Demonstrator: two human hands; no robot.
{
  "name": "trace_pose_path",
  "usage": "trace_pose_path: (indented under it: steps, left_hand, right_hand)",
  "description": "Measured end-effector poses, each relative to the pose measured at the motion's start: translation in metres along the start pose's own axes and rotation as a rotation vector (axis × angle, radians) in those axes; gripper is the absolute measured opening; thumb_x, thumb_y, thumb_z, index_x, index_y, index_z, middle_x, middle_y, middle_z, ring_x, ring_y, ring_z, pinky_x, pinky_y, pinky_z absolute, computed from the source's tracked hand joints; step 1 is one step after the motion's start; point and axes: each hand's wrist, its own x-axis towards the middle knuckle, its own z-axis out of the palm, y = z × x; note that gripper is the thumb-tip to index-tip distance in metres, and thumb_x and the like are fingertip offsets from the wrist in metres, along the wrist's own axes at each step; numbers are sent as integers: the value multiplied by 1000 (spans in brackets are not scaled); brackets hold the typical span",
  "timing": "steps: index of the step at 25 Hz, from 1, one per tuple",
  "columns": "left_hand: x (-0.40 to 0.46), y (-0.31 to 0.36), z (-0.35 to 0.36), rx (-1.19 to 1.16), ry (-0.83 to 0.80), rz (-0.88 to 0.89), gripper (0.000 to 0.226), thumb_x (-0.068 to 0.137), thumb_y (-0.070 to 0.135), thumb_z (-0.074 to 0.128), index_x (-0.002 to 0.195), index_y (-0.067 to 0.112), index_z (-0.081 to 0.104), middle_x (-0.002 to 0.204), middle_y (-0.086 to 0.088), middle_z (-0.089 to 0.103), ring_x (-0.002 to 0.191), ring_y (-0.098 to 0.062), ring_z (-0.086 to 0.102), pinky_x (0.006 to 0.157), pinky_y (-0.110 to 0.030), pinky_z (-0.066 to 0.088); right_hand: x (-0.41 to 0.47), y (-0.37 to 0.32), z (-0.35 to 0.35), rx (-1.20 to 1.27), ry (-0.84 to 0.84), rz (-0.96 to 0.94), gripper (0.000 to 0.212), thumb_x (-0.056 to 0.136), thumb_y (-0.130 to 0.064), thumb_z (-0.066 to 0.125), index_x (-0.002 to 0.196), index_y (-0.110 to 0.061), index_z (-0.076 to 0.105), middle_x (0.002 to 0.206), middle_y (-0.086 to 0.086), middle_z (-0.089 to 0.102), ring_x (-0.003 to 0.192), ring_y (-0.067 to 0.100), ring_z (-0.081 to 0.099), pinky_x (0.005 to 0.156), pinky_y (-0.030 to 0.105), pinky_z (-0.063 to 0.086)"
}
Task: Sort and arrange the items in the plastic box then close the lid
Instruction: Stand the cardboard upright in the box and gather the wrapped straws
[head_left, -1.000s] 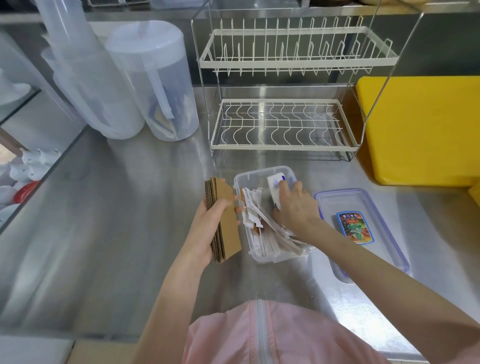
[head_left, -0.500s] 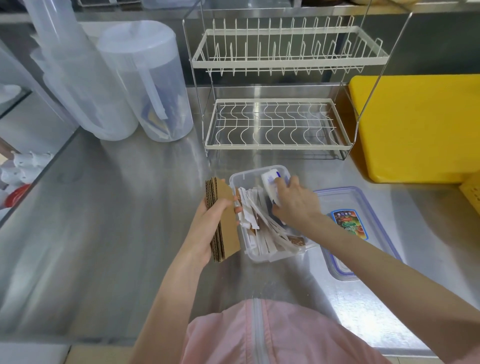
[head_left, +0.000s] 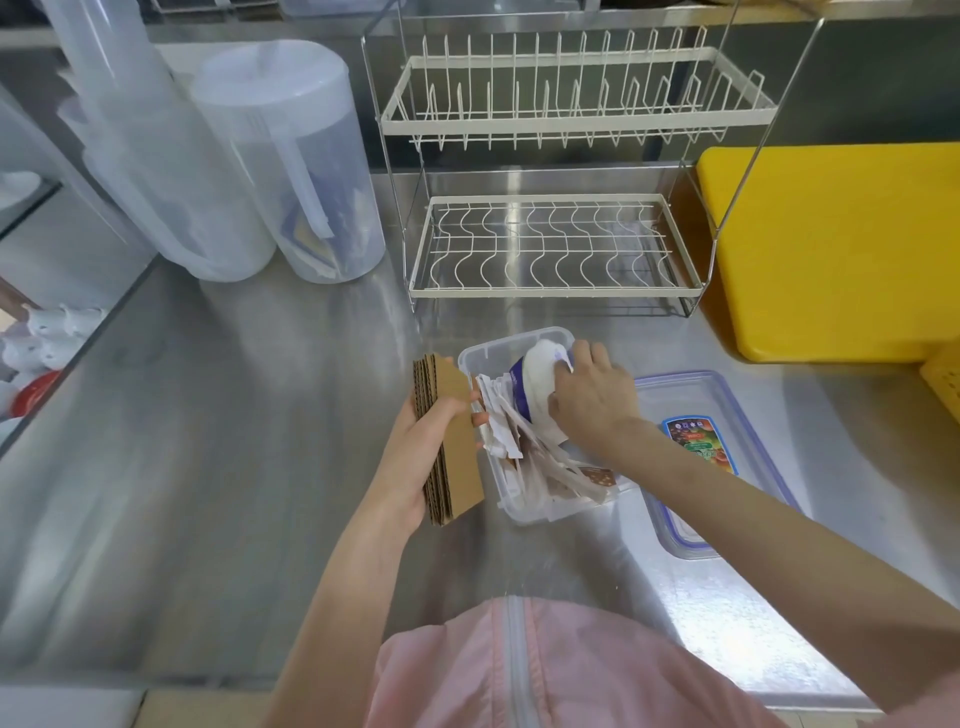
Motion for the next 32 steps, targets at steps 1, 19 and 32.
trace_pose_path:
  steps: [1,19,32]
  left_hand:
    - [0,-1,-1,0,4,4,16,83,20,55,93,31,58,94,2,70,87,-17,67,82,-40,54]
    - [9,1,4,-7,15,-1,37,83,18,54,118,30,49,84,5,71,86,-17,66,80,-39,54]
    - [55,20,49,-50,-23,-99,43,83,19,50,125,8,49,117,-15,61,91,-23,57,76,-34,50]
  right_hand:
    - [4,2,0,-32,32,-40,38,88,-18,51,124,-7,44,130,13,44,115,28,42,87,36,43]
    - [-4,20,16,220,-81,-139,35,95,-28,40,127,-16,45,140,4,47,138,21,28,115,47,11]
    - [-33,-1,-27,1630,-220,108,35,94,-12,44,128,-13,47,100,10,61,83,17,60,86,31,52]
